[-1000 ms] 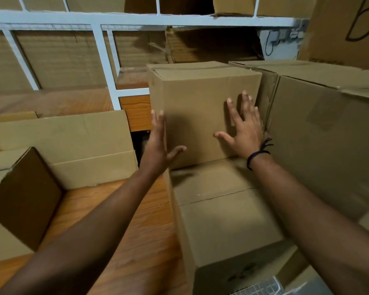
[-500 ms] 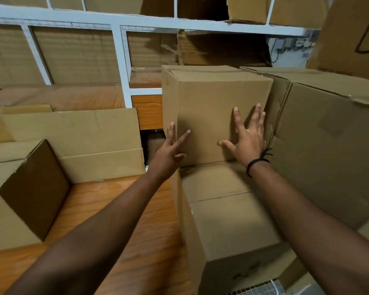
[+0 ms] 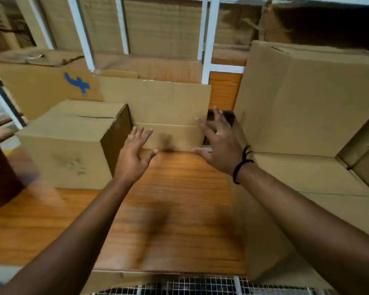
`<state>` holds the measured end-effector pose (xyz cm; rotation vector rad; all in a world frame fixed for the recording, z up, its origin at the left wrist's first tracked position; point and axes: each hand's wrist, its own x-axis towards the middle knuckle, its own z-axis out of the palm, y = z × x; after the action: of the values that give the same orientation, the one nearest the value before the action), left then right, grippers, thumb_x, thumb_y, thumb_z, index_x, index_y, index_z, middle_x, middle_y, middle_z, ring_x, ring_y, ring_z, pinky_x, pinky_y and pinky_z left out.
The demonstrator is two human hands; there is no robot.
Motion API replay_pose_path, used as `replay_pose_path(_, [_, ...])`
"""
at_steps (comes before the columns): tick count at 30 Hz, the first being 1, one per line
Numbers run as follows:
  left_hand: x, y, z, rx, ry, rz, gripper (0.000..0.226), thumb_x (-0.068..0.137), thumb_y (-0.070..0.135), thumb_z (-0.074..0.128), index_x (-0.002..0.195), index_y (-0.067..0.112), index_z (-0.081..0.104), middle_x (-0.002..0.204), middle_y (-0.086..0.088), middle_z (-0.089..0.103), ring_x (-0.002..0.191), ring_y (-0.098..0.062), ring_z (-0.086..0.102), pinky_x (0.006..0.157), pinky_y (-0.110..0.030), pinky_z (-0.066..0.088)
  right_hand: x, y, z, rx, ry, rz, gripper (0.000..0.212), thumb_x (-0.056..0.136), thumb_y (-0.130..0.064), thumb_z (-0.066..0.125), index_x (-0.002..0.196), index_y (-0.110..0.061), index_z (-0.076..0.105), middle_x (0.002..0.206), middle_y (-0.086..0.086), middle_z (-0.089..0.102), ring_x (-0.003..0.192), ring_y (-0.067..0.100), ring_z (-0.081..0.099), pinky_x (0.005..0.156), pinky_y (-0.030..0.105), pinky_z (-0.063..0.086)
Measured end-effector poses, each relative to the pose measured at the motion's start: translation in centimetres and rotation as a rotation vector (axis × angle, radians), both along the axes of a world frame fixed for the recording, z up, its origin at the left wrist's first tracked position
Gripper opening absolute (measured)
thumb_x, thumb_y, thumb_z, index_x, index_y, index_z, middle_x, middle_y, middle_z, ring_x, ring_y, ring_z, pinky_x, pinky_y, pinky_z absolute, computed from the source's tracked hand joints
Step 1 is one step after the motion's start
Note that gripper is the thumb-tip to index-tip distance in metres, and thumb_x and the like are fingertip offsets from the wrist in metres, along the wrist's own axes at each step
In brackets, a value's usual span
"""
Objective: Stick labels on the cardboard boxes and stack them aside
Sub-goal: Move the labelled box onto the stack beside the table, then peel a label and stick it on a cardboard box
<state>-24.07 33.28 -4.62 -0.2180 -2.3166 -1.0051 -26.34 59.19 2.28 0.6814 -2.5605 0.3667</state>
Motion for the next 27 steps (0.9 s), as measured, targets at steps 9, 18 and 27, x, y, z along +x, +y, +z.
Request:
replay_pose_path(9, [5.9,-22.2,-4.5,-0.017,-0.180,0.288,0.063,0.086,0.028,0.075,0.143,0.025,0.049,0.158,-0.013,0.031,0.150,-0.025,0.016,0.117,-0.056,0.026,0.1,-20.6,-6.2,-0.221,-0.593,0.081,0.092,0.083,-0.050,0.068,0.150,-0.046,0.004,0.160,0.011,-0.013,0.146,0.033,0.016,0.113,0.040,0.027])
replay_pose_path(18, [1.4,-34.6,-3.0,-0.018,-0.359,0.409,0.095,0.078,0.033,0.082,0.154,0.038,0.025,0.163,-0.018,0.009,0.148,-0.038,0.017,0.114,-0.054,0.030,-0.1,-34.6,-8.3,-0.533,-0.572,-0.059,0.091,0.082,-0.026,0.075,0.147,-0.052,0.017,0.162,0.010,0.000,0.143,0.030,0.025,0.109,0.036,0.033])
replay_pose_path(27, [1.7,-31.7,-3.0,0.107,-0.285,0.332,0.075,0.077,0.021,0.082,0.141,0.035,0.045,0.134,-0.009,0.061,0.120,-0.033,0.056,0.097,-0.041,0.048,-0.1,-32.5,-9.0,-0.539,-0.371,-0.126,0.068,0.080,-0.010,0.075,0.141,-0.025,0.046,0.144,0.007,0.046,0.131,0.022,0.045,0.108,0.027,0.035])
